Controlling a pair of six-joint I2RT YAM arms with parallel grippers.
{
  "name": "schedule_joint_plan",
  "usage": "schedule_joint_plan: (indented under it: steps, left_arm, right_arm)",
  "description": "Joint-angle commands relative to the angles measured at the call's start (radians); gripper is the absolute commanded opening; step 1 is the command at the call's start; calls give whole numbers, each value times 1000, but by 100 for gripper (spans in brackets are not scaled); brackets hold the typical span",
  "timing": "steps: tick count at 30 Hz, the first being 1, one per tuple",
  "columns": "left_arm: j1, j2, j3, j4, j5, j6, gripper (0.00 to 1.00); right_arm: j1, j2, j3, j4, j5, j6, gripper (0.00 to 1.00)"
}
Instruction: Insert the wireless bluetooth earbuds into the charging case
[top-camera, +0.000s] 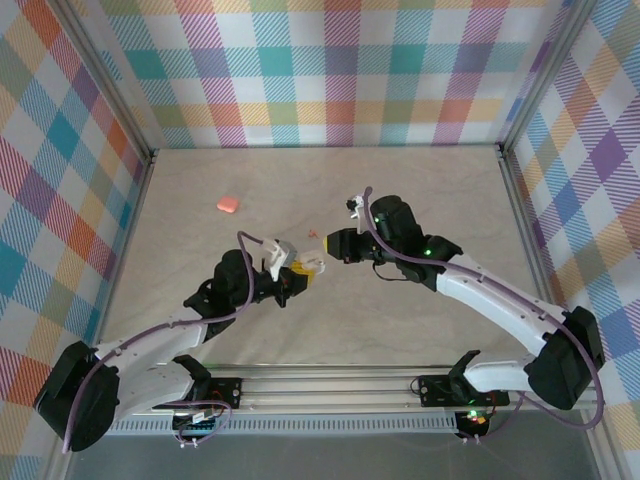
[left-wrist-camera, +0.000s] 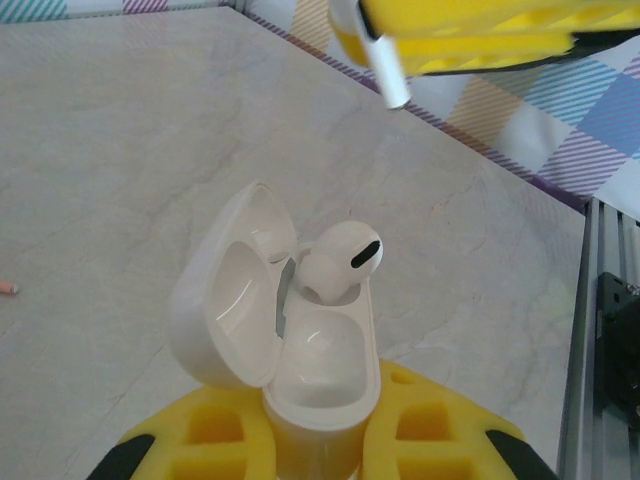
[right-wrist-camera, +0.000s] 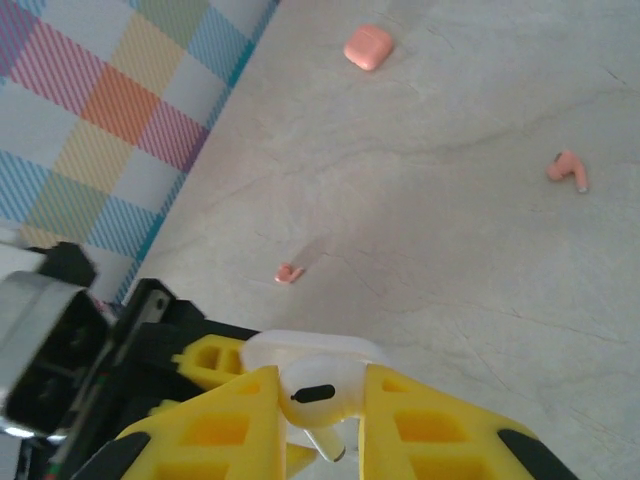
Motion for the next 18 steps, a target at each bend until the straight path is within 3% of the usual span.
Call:
schedule_joint_plan:
  steps: [1,9,18]
  left_arm:
    - [-15,31,35,95,-19,-13,0]
    - [-37,62,51,137,-51,-29,0]
    - [-59,24,60,137,-83,-52,0]
  right_arm:
    - [-7,-25,-8,49,-49,-23,22]
    - [11,-30,-16,117,-63,-44,22]
    - [95,-13,-8,172,3,-123,22]
